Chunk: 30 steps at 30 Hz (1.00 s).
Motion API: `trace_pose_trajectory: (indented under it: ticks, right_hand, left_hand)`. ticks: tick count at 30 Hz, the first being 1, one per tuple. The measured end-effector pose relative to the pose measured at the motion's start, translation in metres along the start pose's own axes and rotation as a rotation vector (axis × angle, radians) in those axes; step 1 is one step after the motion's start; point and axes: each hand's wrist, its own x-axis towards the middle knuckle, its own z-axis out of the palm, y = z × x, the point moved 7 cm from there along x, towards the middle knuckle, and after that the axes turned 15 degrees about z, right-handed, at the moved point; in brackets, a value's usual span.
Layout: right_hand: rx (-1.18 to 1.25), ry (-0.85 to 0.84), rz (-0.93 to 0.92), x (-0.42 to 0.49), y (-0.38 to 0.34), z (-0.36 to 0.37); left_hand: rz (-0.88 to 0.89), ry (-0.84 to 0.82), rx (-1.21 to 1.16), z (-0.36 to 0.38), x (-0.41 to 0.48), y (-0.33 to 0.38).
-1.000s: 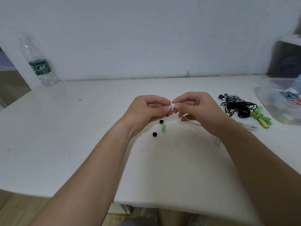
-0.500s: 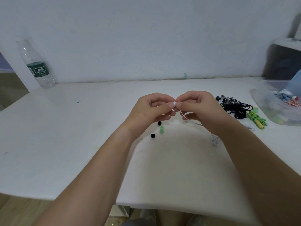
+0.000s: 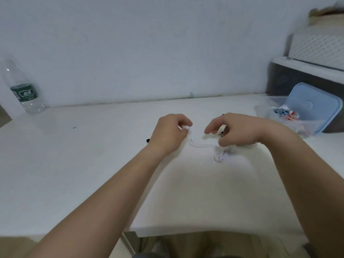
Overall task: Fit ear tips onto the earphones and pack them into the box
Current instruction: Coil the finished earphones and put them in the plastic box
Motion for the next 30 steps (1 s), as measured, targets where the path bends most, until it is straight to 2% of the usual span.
trace_pose_trajectory:
  ticks: [5,12,16,19,22,27,30]
  right_hand:
    - [-0.236,-0.016,0.003,-0.013,0.008,0.023]
    - [-0.175,0.179,0.004,-0.016,0.018,0.03]
    - [0.105,0.23,-0.045,-0.017,0.025,0.02]
    - [0.341,0.248,-0.066,-0.014,0.033,0.011]
    - [0.475,0.271,-0.088,-0.015,0.043,0.002]
    - [0.714,0.338,-0.049,-0.019,0.066,-0.018]
    - [0.898,0.338,-0.037,-0.029,0.078,-0.033]
  left_hand:
    - [0.026,-0.167,0.212,0.029,0.012,0.007]
    - [0.033,-0.247,0.336,0.055,0.014,0.008]
    - [0.044,-0.252,0.444,0.06,0.022,0.009]
    - [-0.007,-0.263,0.43,0.061,0.029,0.002]
    - [-0.051,-0.252,0.39,0.062,0.033,0.0]
    - [-0.108,-0.282,0.226,0.066,0.039,0.006]
    - [-0.169,-0.222,0.073,0.068,0.046,0.014]
